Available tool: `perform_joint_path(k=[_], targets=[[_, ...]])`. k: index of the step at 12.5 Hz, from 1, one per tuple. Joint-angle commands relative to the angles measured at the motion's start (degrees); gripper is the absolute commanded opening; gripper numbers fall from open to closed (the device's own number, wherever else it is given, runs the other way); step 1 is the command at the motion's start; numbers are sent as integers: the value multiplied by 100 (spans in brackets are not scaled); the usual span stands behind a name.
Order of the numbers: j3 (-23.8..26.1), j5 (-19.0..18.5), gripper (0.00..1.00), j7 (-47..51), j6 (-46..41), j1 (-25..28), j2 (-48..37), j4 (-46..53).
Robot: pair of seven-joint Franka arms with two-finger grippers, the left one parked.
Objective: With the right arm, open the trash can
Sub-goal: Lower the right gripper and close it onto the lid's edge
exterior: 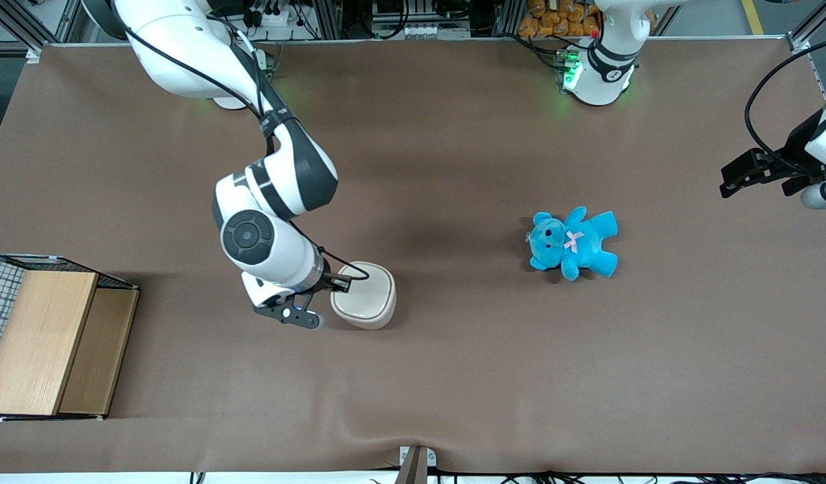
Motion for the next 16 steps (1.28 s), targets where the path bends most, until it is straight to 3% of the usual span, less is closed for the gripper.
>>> perform_joint_path(k=[1, 12, 16], targets=[[-51, 28, 0, 99, -23, 116, 155, 179], [-51, -87, 0, 82, 276, 266, 305, 64], [-60, -332, 0, 143, 372, 372, 322, 21]])
